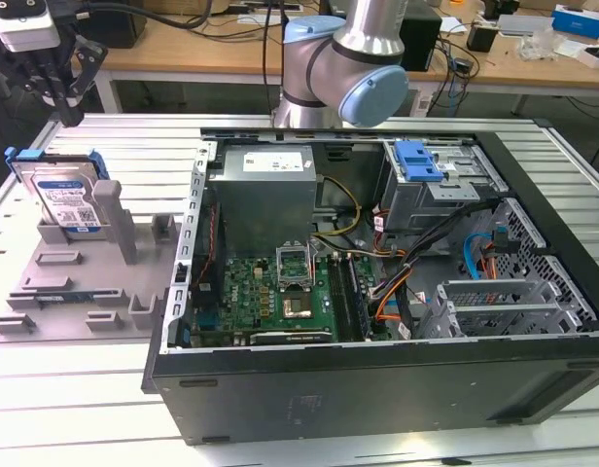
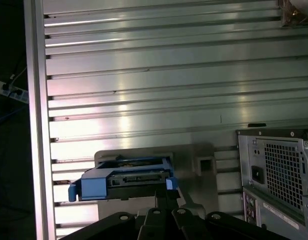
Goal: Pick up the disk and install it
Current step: 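Pick up the disk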
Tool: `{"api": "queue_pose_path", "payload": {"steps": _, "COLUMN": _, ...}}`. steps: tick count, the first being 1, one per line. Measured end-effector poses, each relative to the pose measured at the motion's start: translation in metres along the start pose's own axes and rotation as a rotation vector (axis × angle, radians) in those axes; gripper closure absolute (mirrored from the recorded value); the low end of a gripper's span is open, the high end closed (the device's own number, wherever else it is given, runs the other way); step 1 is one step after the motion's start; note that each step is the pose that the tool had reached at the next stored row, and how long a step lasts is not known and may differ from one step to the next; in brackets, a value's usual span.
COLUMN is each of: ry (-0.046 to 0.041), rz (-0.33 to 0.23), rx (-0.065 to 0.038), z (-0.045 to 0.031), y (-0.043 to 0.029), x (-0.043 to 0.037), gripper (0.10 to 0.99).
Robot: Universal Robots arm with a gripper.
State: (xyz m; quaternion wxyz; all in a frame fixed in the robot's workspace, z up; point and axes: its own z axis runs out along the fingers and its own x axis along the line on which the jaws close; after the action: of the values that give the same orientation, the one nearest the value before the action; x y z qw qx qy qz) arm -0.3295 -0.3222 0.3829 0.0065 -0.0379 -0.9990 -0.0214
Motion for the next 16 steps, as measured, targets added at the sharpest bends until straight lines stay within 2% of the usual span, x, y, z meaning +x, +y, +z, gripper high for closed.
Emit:
{"api": "queue_pose_path", "payload": {"steps": 8, "ry": 0.0003, "rz": 0.000, "rx": 0.000, "z": 0.0000, "y": 0.0000, "x": 0.0000, "gripper": 0.980}}
{"api": "queue_pose_path", "payload": {"steps": 11, "ry": 0.0011, "rz": -0.021, "rx": 0.000, "z": 0.0000, "y": 0.0003, "x": 0.0000, "gripper": 0.980}}
{"api": "queue_pose_path", "payload": {"steps": 13, "ry": 0.0053, "rz": -0.118, "rx": 0.002, "z": 0.0002, "y": 0.0005, "x": 0.0001, "gripper": 0.980}}
{"api": "queue_pose_path", "payload": {"steps": 16, "ry": 0.0080, "rz": -0.183, "rx": 0.003, "z": 0.0002, "y": 0.0005, "x": 0.0000, "gripper": 0.980}}
